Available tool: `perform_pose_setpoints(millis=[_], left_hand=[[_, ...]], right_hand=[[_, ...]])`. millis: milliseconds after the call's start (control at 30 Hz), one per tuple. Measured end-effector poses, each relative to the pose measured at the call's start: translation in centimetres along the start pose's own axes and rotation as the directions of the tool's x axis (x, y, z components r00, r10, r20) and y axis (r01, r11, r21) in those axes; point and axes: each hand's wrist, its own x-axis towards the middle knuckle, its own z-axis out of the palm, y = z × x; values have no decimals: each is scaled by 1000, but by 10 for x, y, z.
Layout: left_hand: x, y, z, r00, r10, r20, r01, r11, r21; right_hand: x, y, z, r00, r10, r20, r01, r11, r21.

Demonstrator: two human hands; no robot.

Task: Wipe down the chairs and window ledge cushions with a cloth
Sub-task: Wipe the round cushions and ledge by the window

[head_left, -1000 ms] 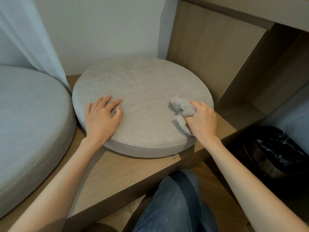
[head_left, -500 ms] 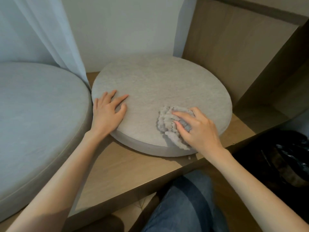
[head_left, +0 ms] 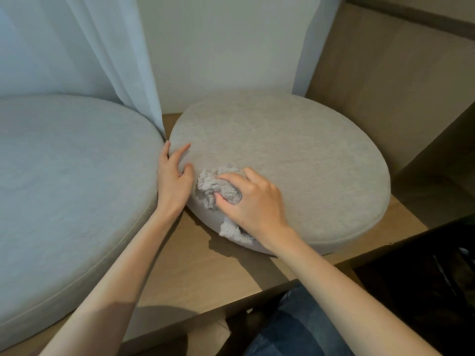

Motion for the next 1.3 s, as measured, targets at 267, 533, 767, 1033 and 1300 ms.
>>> perform_pose_setpoints(millis=[267,533,767,1033,1300], left_hand=[[64,-14,-27,985,-83,152,48,973,225],[135,-22,-17,995,0,95,-32,943,332],[169,-36,-4,996,71,60,-91,894,440],[171,-38,9,995,73,67,-98,837,539],[173,-37,11,984,87,157,-151,875,460]], right_hand=[[81,0,39,999,14,52,-14,1000,0],[147,11,78,997,-20,69,20,1000,-6],[205,30,112,999,12,48,-10,999,-34],[267,68,135,999,34,28,-32,997,-73],[305,145,119,940,330,-84,-339,929,-147]])
